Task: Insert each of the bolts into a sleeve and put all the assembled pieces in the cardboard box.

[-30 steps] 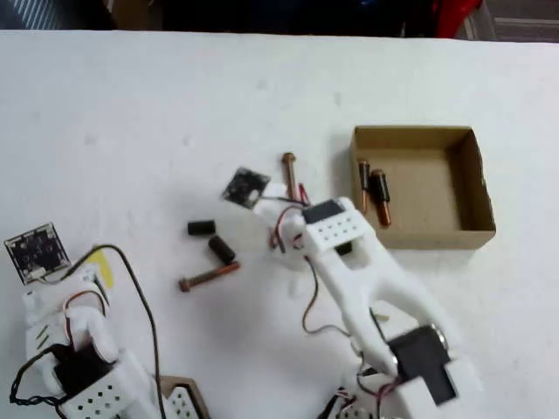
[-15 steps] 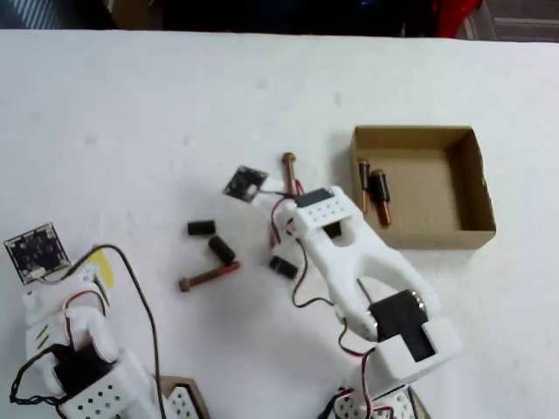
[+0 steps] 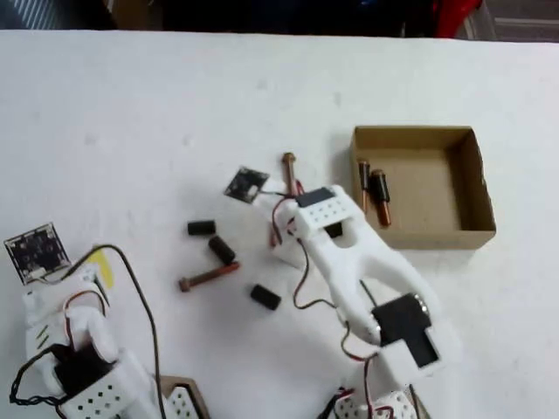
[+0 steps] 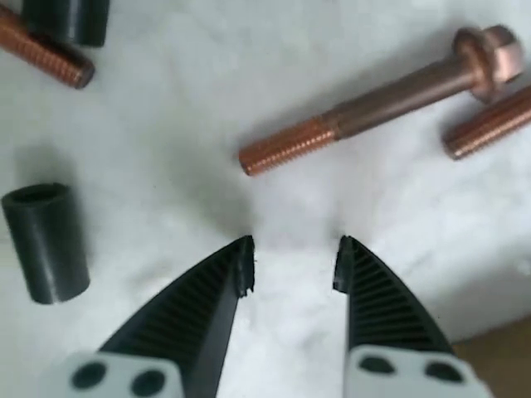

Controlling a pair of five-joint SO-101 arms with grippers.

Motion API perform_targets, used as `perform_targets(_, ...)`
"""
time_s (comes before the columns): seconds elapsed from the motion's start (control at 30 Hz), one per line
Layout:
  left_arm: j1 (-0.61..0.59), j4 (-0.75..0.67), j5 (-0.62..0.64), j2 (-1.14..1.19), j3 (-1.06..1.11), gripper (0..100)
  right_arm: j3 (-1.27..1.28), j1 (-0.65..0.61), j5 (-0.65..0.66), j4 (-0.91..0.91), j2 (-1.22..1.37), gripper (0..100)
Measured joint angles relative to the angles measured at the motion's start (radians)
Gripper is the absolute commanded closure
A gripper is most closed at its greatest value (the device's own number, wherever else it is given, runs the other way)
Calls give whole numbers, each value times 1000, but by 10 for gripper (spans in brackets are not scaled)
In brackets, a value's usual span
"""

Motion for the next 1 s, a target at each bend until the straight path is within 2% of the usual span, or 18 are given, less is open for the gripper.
perform_targets(0.13, 0, 0, 0, 0, 0, 733, 0, -43, -80, 115, -144, 854)
perform_targets(0.27, 0, 0, 0, 0, 0, 733, 18, -149, -158, 242, -255, 854)
perform_targets(0.4, 0, 0, 0, 0, 0, 733, 91, -245, -176, 269, -301, 854)
perform_targets(1.0, 0, 0, 0, 0, 0, 733, 341, -278, -183, -66, -328, 854)
